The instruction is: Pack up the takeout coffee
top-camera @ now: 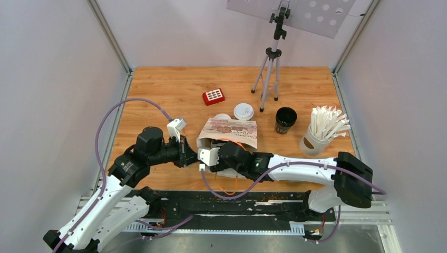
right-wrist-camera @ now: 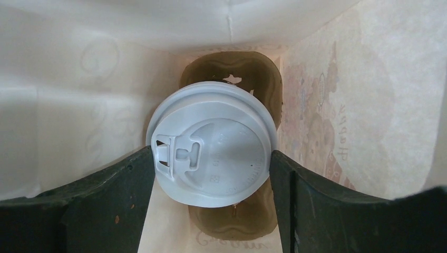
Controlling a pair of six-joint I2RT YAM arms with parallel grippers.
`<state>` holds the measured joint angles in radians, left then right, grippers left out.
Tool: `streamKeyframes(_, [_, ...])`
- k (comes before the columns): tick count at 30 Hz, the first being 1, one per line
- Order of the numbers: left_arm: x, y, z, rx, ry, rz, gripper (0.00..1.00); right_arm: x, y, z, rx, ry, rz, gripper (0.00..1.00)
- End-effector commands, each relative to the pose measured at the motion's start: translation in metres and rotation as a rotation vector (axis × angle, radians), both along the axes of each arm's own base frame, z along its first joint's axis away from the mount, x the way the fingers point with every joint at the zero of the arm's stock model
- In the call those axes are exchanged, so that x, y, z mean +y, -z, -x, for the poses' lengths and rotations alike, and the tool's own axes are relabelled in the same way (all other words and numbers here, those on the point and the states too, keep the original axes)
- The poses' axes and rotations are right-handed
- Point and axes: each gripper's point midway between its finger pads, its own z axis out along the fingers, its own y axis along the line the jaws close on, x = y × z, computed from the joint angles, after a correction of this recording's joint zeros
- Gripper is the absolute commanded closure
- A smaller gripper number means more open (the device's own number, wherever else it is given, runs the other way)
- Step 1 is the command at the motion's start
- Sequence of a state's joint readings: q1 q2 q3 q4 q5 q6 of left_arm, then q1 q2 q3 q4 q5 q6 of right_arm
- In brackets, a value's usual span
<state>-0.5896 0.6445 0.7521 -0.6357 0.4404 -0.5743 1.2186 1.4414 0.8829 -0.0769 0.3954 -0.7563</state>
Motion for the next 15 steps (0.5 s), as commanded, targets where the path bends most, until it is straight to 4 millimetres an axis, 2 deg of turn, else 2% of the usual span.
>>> streamKeyframes(1, [-0.012, -0.022, -0.001, -0.060, 0.044, 0.090, 1.00, 0.005, -0.015, -0.001, -0.006, -0.005, -0.047, 0.25])
streamKeyframes(7, [-0.015, -0.021, -0.002, -0.031, 0.030, 0.113, 1.00, 0.003, -0.011, -0.012, -0.066, 0.028, -0.020, 0.26])
streamKeyframes(12, [-0.014, -0.020, 0.000, -0.015, 0.024, 0.110, 1.00, 0.007, -0.023, -0.018, -0.113, 0.037, -0.055, 0.26])
streamKeyframes(15, [-0.013, -0.019, 0.000, -0.012, 0.019, 0.110, 1.00, 0.007, -0.021, -0.020, -0.120, 0.033, -0.039, 0.26])
